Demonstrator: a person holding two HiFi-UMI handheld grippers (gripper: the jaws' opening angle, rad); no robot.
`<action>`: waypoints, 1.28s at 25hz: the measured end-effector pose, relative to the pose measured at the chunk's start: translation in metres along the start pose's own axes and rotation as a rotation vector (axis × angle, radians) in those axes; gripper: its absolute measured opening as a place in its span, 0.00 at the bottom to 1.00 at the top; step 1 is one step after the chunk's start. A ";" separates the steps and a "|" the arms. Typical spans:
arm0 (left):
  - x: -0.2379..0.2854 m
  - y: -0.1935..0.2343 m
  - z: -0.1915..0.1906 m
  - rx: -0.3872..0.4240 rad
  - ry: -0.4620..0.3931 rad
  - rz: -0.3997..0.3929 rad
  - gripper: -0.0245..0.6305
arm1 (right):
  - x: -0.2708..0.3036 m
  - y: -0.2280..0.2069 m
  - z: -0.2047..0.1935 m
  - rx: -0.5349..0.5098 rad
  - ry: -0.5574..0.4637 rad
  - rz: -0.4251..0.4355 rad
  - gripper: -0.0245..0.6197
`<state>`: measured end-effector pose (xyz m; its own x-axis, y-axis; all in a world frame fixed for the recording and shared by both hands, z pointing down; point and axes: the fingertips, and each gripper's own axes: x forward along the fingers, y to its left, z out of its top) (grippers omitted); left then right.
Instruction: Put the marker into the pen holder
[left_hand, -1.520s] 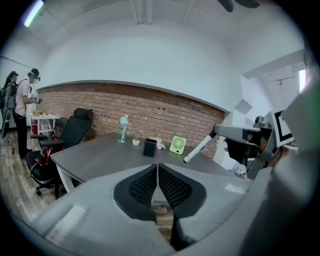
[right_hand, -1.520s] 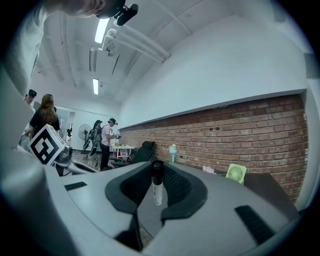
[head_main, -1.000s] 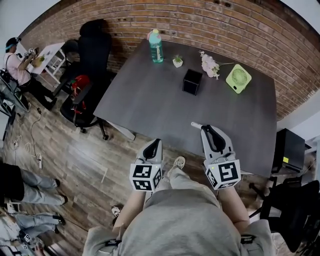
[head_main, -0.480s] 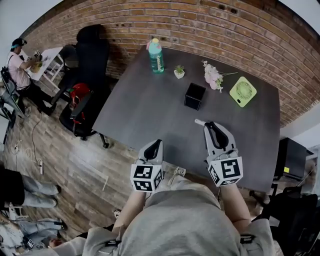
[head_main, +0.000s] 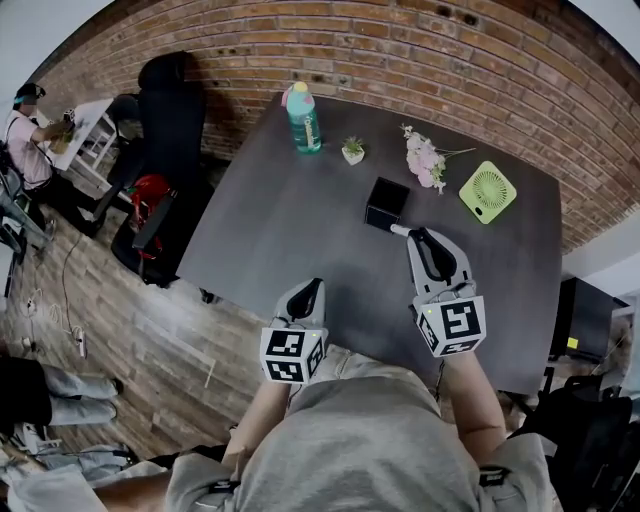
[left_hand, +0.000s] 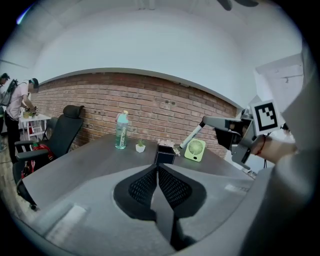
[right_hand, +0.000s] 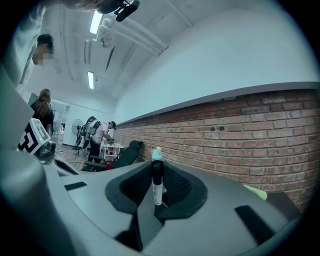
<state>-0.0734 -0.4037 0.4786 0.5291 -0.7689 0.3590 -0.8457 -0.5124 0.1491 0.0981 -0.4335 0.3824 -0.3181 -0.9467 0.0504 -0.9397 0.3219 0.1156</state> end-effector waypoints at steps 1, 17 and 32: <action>0.004 0.001 0.000 -0.002 0.004 -0.001 0.07 | 0.005 -0.004 -0.001 -0.001 0.003 -0.001 0.15; 0.047 0.012 0.000 -0.006 0.050 -0.015 0.07 | 0.077 -0.045 -0.043 -0.006 0.075 -0.023 0.15; 0.064 0.014 -0.003 -0.009 0.076 -0.022 0.07 | 0.122 -0.054 -0.113 0.012 0.206 -0.019 0.15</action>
<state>-0.0515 -0.4592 0.5071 0.5410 -0.7262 0.4241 -0.8347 -0.5251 0.1657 0.1244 -0.5657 0.4946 -0.2690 -0.9302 0.2499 -0.9471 0.3027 0.1070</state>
